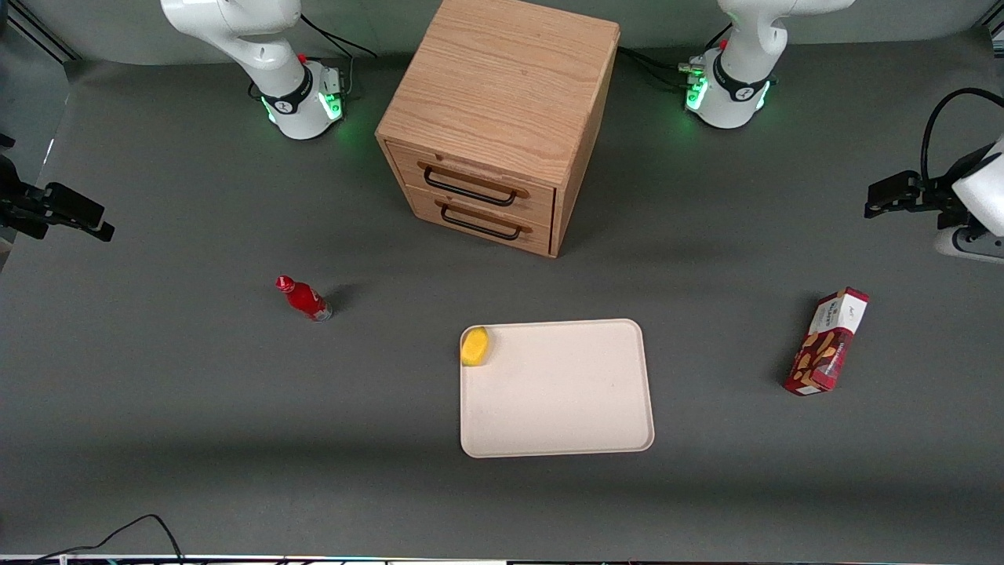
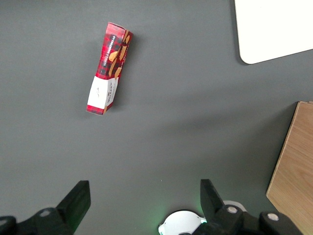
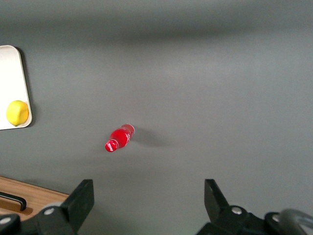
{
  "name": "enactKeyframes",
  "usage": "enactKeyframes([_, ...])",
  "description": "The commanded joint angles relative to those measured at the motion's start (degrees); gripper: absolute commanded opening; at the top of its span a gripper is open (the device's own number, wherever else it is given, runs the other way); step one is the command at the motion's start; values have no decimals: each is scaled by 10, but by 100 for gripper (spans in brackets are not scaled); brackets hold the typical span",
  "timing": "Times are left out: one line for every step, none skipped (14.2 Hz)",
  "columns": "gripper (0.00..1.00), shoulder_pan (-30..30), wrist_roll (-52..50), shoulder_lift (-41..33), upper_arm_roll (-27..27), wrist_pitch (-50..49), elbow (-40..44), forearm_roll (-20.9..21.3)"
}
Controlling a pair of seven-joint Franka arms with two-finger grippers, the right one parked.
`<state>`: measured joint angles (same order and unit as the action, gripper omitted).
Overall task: Place red cookie box on tray
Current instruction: 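Lower the open left gripper onto the red shortbread box and grasp it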
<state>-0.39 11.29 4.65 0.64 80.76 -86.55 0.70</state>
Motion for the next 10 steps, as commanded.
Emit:
enactKeyframes([100,-1,-7,-9,-2,8,-6,8])
enactKeyframes([100,-2,-7,-7,-2,9,-6,7])
enactKeyframes([100,-1,-8,-4,-1,14,-9,10])
enactKeyframes([100,0,-5,6,2,16,-10,14])
enactKeyframes([100,4,15,19,8,32,-12,15])
enactKeyframes([100,4,61,39,16,61,-18,18])
enactKeyframes([100,5,113,60,30,101,-31,20])
enactKeyframes([100,5,165,89,46,145,-45,21])
enactKeyframes([100,5,214,113,60,192,-61,21])
enactKeyframes([100,6,257,137,73,244,-77,19])
